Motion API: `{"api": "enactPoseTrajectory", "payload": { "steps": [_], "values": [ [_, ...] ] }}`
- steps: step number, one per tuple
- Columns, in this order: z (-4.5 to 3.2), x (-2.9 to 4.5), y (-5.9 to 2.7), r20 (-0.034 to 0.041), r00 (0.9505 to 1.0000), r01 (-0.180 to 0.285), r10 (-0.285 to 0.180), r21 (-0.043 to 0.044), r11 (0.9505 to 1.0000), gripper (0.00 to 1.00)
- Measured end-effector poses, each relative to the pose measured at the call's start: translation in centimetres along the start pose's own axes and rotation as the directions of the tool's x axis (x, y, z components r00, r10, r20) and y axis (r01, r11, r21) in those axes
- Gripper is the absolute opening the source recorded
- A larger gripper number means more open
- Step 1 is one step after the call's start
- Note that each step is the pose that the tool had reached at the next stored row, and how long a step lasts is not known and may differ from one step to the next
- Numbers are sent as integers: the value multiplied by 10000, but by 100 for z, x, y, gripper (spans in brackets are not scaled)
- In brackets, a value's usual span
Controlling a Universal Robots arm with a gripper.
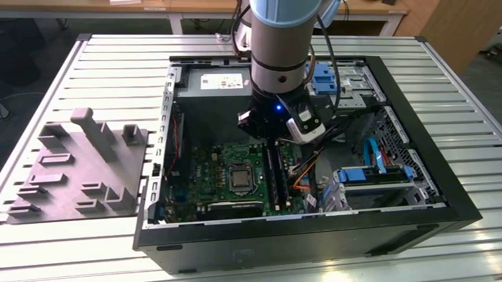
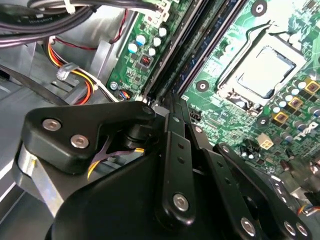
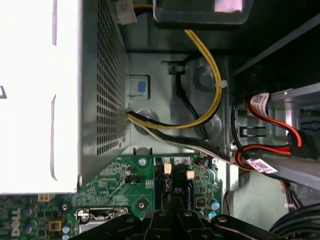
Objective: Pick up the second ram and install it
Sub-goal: 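Press down the second ram until it locks into place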
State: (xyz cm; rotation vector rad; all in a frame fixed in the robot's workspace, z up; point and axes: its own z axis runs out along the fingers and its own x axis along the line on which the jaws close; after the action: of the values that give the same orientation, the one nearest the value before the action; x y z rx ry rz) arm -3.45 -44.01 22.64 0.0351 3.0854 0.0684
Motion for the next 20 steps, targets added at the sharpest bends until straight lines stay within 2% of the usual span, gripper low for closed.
{"api": "enactPoseTrajectory", "payload": {
  "steps": [20],
  "values": [
    [74, 5, -4, -2, 10000, 0, 0, 6, 10000, 10]
  ]
}}
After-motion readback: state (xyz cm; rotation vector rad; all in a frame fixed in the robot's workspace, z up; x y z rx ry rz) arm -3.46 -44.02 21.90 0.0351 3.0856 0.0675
